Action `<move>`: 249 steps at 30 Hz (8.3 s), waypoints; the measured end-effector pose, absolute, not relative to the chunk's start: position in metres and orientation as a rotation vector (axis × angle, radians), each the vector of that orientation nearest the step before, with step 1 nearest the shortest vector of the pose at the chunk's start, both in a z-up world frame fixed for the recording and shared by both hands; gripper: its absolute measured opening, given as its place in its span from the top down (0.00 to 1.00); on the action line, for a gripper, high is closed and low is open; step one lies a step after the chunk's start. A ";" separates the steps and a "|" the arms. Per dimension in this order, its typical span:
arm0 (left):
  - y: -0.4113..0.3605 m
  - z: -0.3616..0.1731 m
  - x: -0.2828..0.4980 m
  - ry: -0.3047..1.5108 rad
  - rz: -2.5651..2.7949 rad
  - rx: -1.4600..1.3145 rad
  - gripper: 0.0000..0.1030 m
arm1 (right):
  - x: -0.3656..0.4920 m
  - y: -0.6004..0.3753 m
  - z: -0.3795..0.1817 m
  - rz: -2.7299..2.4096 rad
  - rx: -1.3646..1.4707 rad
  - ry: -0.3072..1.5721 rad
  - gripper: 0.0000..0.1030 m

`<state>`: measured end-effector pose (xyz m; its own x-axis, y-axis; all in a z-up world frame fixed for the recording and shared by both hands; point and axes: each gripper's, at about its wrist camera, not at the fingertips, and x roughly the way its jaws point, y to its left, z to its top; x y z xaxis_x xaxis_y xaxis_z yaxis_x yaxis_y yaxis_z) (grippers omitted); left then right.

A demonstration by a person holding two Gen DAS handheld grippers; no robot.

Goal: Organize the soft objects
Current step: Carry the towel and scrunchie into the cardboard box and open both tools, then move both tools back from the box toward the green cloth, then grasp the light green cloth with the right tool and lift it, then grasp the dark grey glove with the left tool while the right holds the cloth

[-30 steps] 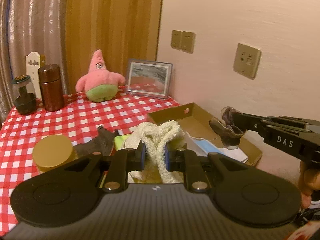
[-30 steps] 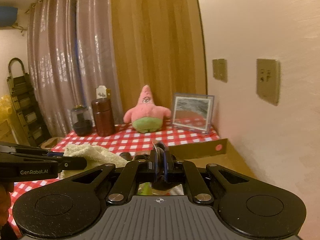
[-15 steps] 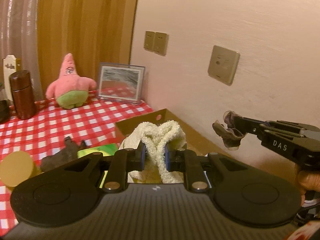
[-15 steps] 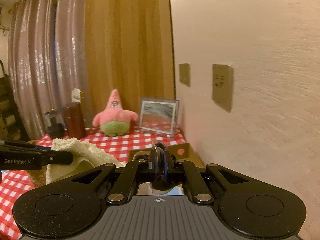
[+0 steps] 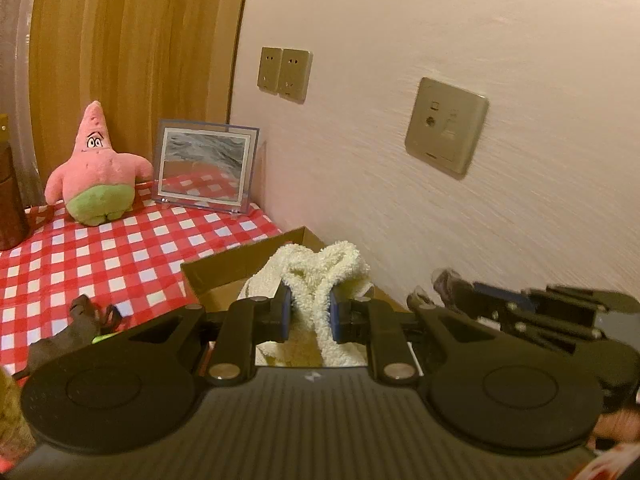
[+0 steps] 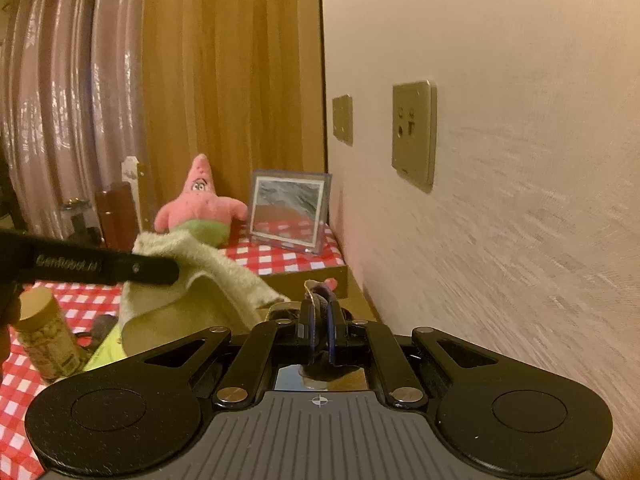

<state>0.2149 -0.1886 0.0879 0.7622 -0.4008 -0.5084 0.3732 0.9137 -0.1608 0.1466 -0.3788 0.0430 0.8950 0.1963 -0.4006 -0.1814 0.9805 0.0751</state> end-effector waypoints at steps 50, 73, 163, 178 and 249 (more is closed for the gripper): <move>-0.121 0.032 0.193 0.622 -0.302 -0.097 0.60 | 0.209 -0.380 -0.005 0.185 0.041 0.541 0.92; -0.062 0.038 0.114 0.615 -0.181 -0.118 0.60 | 0.151 -0.366 0.050 0.185 0.098 0.472 0.80; 0.162 -0.034 0.129 0.675 -0.071 0.011 0.19 | 0.165 -0.054 -0.105 0.652 -0.364 0.742 0.36; 0.161 -0.036 0.137 0.698 -0.082 -0.012 0.19 | 0.174 -0.043 -0.116 0.597 -0.363 0.714 0.64; 0.024 -0.054 0.440 1.265 -1.033 0.784 0.28 | 0.381 -0.135 0.006 0.970 -0.681 0.874 0.97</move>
